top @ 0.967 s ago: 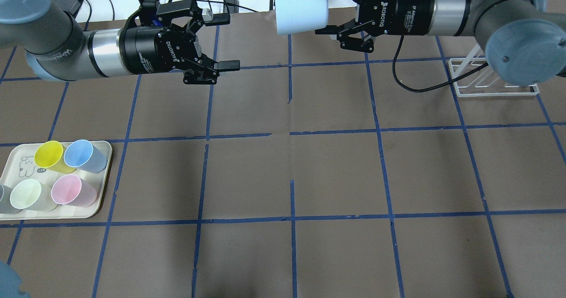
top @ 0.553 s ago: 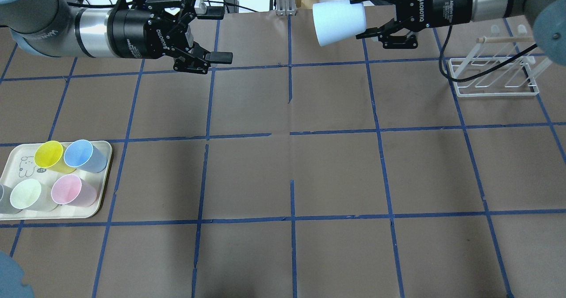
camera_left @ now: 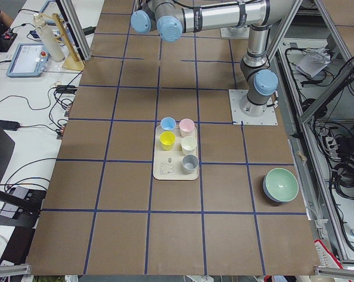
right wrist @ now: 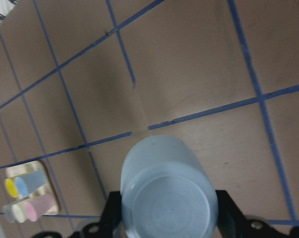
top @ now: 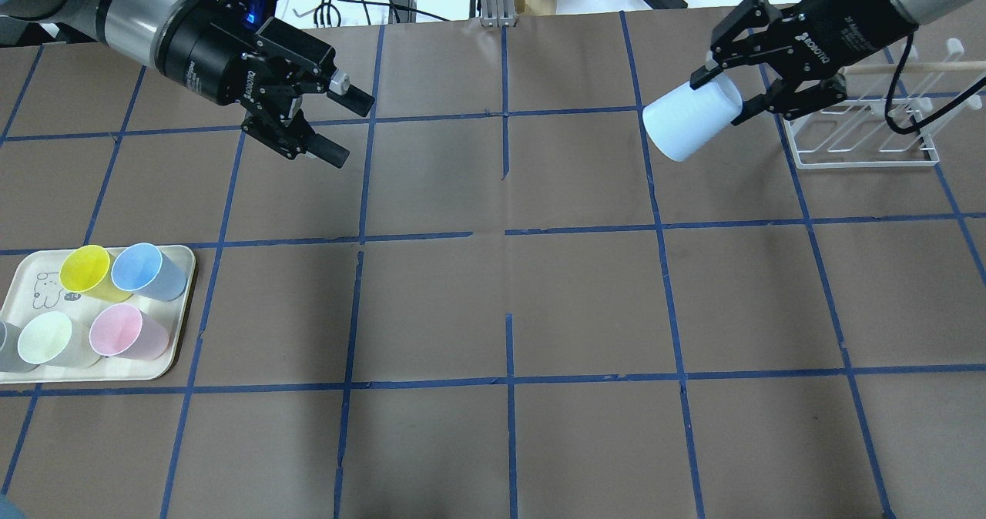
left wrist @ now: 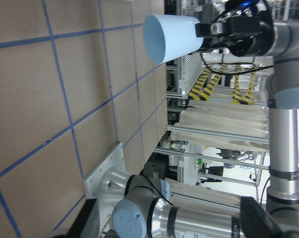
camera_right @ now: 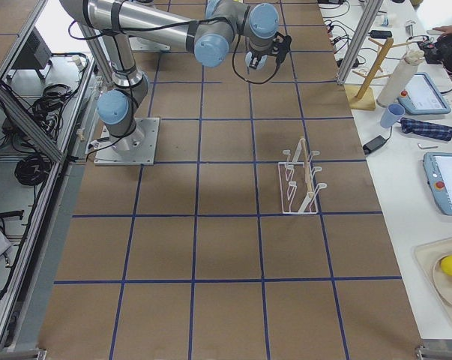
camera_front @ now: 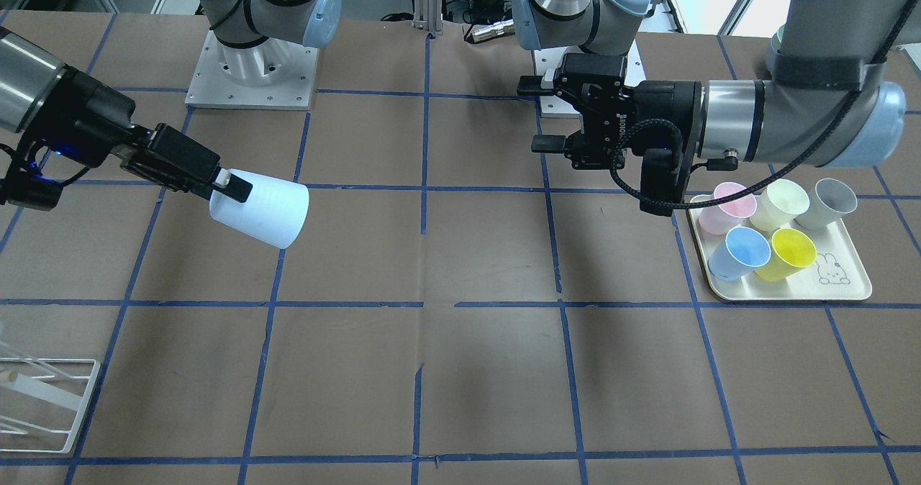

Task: Transfer IKEA cup to right arm and place on rack

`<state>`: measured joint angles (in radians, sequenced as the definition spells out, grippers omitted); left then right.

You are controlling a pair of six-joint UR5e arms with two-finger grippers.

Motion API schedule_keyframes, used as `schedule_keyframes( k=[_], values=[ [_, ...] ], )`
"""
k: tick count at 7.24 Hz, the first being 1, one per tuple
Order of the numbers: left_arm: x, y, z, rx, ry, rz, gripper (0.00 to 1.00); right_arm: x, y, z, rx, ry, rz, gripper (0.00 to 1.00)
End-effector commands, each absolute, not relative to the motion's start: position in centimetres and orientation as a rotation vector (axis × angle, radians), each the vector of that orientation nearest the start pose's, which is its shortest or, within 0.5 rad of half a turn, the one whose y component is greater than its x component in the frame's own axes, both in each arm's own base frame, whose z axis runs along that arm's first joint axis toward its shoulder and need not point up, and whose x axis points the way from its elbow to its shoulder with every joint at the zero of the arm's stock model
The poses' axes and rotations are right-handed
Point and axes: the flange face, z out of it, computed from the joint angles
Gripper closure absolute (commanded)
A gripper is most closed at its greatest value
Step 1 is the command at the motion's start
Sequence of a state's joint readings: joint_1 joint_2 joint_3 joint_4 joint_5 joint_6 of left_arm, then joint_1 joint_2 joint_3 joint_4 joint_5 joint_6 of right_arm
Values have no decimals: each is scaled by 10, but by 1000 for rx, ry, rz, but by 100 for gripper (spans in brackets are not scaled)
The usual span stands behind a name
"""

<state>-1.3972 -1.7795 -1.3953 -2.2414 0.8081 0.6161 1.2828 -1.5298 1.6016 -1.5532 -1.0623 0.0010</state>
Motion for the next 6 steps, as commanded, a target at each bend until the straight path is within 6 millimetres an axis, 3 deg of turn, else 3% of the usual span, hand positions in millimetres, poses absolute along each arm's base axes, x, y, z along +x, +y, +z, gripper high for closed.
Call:
schedule_keyframes(
  k=[1,3,6],
  values=[
    [-141,-526,461,-65,-2531,-455,0,4,-528,471,182,2933,-63,100],
    [-139,-508,491,-13,-2790,-365,0,-11,-536,479,114,3059,-193,100],
    [-124,-504,501,168,-3034,-64,0,-57,-558,472,-63,3216,-325,100]
  ],
)
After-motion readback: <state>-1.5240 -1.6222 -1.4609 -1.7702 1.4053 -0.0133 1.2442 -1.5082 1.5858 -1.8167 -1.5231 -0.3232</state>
